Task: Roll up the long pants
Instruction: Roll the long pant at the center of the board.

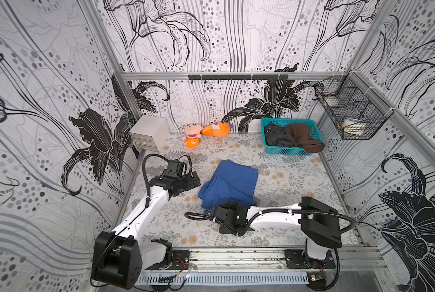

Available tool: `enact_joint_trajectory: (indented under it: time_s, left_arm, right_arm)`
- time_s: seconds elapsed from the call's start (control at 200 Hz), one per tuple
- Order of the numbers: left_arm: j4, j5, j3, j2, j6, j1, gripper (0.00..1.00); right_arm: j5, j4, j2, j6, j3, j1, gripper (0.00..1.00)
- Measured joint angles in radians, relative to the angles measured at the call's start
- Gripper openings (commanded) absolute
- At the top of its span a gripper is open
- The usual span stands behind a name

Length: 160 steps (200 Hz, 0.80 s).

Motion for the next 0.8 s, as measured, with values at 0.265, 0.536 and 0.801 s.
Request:
enact_joint_trajectory:
  time_s: [0.265,0.536,0.801]
  left_arm:
    - [0.001,0.007,-0.003,-0.003,0.002,0.001,0.99]
    - [0.002,0.016,-0.005,-0.006,0.003,0.002,0.99]
    - [0.002,0.026,-0.006,-0.006,0.003,0.004,0.99]
  right_arm:
    - [0.219,0.030,0.100,-0.001,0.072,0.006,1.00]
    - [0.322,0.026,0.141,0.014,0.096,0.003,1.00]
    - [0.199,-0.050,0.157,0.072,0.114,-0.100,0.29]
